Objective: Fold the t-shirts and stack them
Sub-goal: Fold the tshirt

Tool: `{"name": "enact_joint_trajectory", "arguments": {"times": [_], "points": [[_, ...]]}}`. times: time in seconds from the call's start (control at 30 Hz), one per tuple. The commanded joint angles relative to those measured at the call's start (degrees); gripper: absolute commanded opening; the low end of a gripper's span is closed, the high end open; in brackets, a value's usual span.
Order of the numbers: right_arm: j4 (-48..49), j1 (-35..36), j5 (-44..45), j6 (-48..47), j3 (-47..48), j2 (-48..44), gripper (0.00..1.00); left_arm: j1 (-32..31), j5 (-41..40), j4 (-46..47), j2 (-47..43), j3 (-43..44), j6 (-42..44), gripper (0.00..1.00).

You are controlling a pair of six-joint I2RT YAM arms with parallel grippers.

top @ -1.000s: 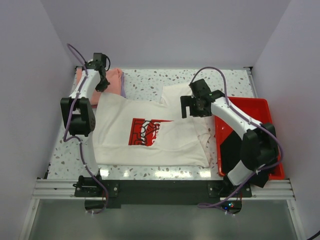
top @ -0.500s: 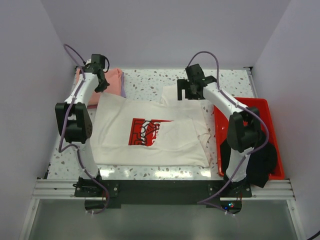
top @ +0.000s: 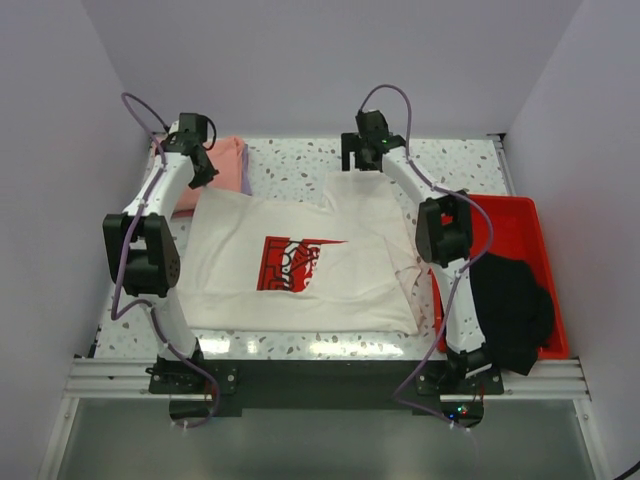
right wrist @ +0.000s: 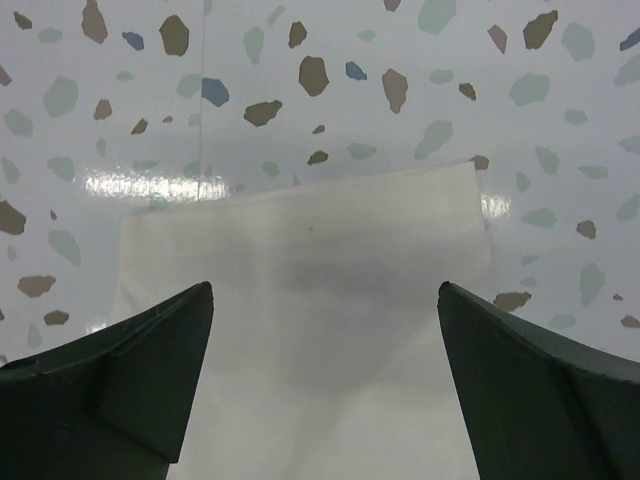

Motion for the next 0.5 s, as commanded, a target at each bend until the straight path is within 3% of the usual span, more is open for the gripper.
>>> {"name": "enact_joint_trajectory", "arguments": {"times": [0.0, 0.13, 0.27, 0.37, 0.47], "points": [[9.27, -0.17, 3.24, -1.02, 3.73, 1.96, 0.97, -0.28, 0.9, 2.91, -2.88, -0.54, 0.43, 0.0], [12.97, -0.25, 5.34, -2.24, 8.19, 7.49, 0.96, -0.28, 0.9, 3.52, -3.32, -1.06, 0.43, 0.0], [10.7, -0.43, 6.31, -2.77, 14.63, 13.13, 0.93, -0.28, 1.69, 4.58, -3.67, -2.12, 0.7, 0.0], [10.78, -0.52, 5.17, -2.6, 13.15, 13.58, 0.91, -0.28, 1.69, 4.76, -3.58, -2.56, 0.61, 0.0], [9.81, -0.52, 5.0, -2.25, 10.6, 12.79, 0.81, -0.28, 2.04, 4.93, -3.5, -2.73, 0.43, 0.0]]}}
